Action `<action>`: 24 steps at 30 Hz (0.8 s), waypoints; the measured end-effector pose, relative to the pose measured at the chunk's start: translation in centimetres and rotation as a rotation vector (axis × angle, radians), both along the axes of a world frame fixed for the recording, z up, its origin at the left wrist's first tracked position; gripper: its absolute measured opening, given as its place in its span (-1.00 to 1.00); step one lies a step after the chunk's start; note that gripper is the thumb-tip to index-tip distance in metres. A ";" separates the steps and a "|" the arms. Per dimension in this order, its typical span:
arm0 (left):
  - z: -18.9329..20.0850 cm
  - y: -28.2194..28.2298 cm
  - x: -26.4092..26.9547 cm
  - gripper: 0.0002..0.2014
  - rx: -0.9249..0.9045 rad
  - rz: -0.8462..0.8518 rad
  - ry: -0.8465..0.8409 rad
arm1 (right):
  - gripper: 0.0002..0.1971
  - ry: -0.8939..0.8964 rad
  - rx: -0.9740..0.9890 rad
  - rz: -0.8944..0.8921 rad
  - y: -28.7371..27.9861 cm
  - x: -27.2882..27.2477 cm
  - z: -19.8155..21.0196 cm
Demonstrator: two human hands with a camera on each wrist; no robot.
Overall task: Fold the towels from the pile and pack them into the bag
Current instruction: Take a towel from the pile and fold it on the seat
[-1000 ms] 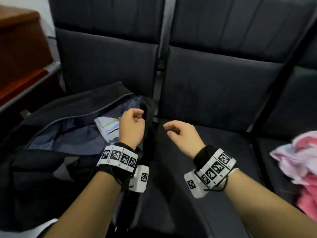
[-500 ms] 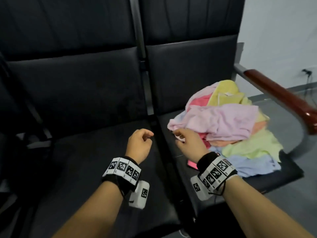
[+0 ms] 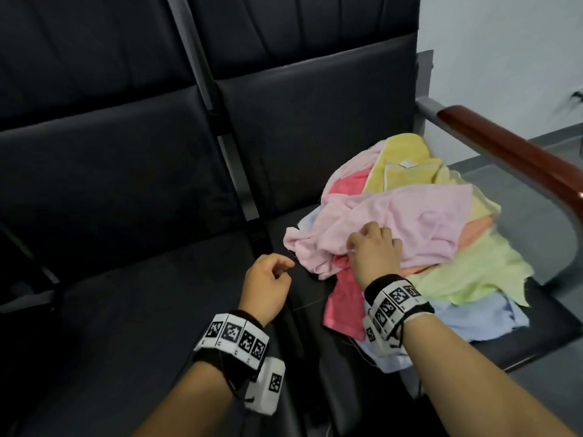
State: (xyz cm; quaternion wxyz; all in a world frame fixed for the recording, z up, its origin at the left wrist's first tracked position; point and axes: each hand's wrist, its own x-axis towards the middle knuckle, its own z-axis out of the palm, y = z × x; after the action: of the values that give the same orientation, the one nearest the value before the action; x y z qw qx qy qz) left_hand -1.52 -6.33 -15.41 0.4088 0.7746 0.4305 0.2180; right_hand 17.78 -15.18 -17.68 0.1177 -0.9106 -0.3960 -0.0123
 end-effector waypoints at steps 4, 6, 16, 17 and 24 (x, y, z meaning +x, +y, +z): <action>0.4 0.1 -0.7 -0.69 -0.004 0.001 -0.002 | -0.88 0.077 0.080 0.040 -0.3 0.0 1.6; 0.9 -0.3 -0.9 -0.69 -0.034 -0.007 -0.027 | -0.97 0.232 0.243 0.126 -0.7 -1.3 3.2; 5.4 -4.0 -7.9 -0.44 -0.097 -0.167 -0.204 | -0.83 0.810 0.668 0.533 -2.9 -12.3 11.1; 5.7 -4.3 -9.2 -0.48 -0.088 -0.149 -0.199 | -0.84 0.827 0.667 0.559 -2.9 -13.6 11.6; 7.2 -4.7 -19.5 -0.92 -0.039 -0.009 -0.229 | -0.81 0.884 0.654 0.667 -2.4 -21.6 13.2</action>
State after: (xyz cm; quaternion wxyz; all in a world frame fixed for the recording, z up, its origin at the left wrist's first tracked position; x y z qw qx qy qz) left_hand -20.99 -11.07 -8.22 0.4713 0.7384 0.3817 0.2947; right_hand -3.82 -17.55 -4.47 0.5391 -0.5748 -0.5476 0.2812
